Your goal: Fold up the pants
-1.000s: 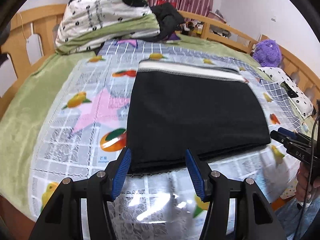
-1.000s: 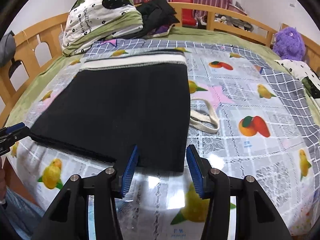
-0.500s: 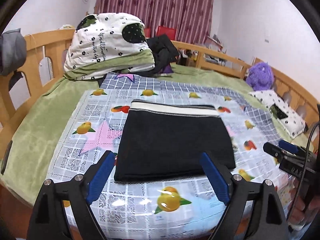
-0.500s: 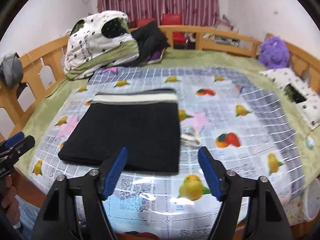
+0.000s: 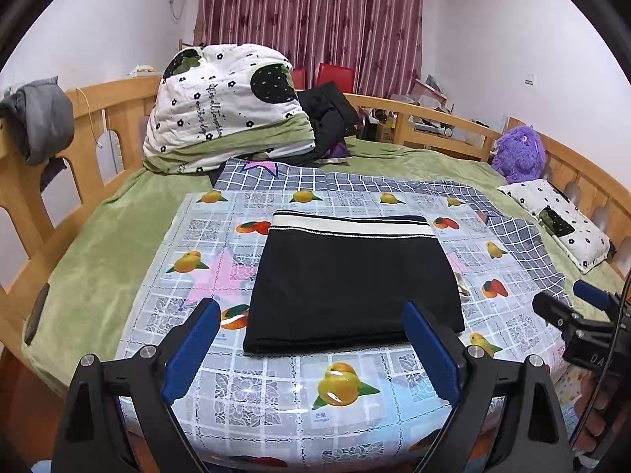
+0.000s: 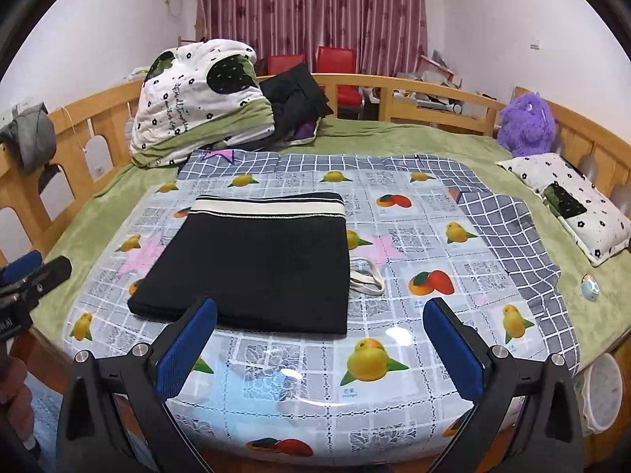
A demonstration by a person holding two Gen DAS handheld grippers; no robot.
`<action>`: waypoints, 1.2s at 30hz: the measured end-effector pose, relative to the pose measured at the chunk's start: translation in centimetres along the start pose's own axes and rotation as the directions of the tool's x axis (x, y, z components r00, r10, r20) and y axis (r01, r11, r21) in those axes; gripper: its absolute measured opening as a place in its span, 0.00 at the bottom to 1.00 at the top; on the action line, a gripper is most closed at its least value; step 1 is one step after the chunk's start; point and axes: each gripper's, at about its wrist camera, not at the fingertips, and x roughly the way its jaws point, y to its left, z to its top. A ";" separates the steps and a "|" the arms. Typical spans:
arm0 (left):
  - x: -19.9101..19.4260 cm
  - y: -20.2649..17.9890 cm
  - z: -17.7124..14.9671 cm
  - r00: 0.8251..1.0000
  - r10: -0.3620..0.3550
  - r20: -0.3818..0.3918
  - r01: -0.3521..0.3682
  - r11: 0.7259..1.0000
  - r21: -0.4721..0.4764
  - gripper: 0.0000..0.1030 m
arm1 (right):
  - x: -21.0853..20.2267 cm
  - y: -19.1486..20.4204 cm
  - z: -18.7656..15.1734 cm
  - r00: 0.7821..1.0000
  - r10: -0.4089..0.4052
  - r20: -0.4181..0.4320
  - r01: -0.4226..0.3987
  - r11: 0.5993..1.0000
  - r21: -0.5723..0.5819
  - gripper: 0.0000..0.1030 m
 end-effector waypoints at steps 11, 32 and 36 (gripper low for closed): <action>-0.2 -0.4 -0.4 1.000 0.009 -0.009 -0.009 1.000 0.019 0.91 | -0.5 -0.3 0.2 1.000 -0.015 0.001 0.015 1.000 0.022 0.99; -0.1 -0.5 -0.4 1.000 0.008 -0.021 -0.007 1.000 0.027 0.91 | -0.5 -0.2 0.1 1.000 -0.025 -0.004 0.025 0.999 0.027 0.99; -0.1 -0.5 -0.4 1.000 0.007 -0.021 -0.007 1.000 0.027 0.91 | -0.6 -0.2 0.1 1.000 -0.030 -0.003 0.030 0.999 0.030 0.99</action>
